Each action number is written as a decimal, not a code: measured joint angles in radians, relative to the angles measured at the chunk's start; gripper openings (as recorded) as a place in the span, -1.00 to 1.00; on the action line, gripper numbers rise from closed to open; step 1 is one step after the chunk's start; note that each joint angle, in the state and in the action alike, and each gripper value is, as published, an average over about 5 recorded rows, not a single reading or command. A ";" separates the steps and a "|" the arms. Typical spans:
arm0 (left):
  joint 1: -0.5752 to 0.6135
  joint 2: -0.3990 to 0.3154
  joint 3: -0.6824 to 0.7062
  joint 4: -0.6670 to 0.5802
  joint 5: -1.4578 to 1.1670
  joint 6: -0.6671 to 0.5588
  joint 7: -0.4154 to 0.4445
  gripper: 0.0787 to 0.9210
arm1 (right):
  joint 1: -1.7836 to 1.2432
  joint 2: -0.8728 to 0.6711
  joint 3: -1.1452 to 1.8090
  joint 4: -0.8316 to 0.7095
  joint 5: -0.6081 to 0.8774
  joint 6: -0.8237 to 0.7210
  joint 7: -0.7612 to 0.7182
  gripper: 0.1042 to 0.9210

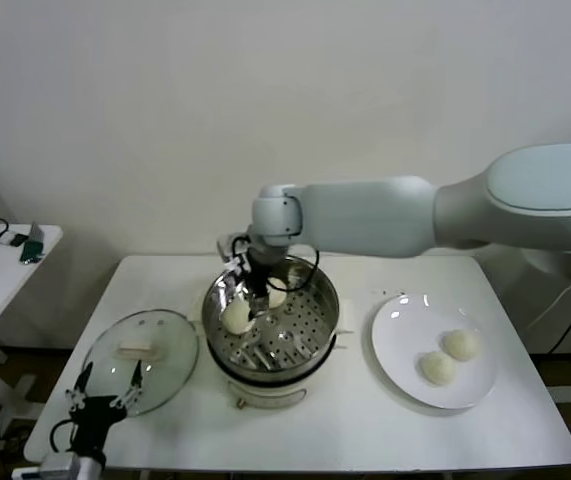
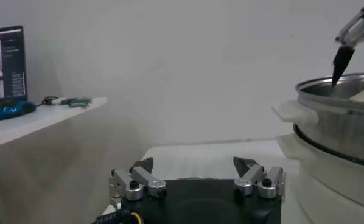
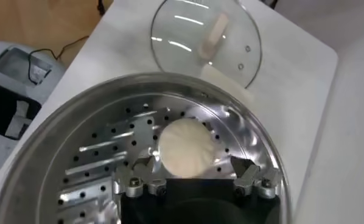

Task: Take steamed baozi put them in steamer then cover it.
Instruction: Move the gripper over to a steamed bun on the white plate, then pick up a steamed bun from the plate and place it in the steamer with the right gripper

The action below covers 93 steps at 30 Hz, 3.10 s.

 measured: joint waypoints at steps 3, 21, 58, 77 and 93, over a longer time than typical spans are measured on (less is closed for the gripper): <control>-0.001 0.000 0.002 -0.003 0.001 0.002 0.000 0.77 | 0.049 -0.087 -0.029 0.028 -0.003 0.028 -0.049 0.76; -0.011 -0.004 0.014 -0.004 0.015 0.013 0.003 0.77 | 0.149 -0.621 -0.285 0.220 -0.291 0.095 -0.104 0.76; 0.011 -0.020 -0.002 0.008 0.024 0.008 0.001 0.77 | -0.404 -0.703 0.040 0.107 -0.568 0.005 0.056 0.76; 0.011 -0.021 0.004 0.008 0.024 0.009 0.001 0.77 | -0.441 -0.694 0.077 0.088 -0.594 0.011 0.043 0.21; 0.010 -0.015 0.010 0.001 0.041 0.016 0.002 0.77 | -0.057 -0.567 0.020 0.162 -0.618 0.239 -0.073 0.20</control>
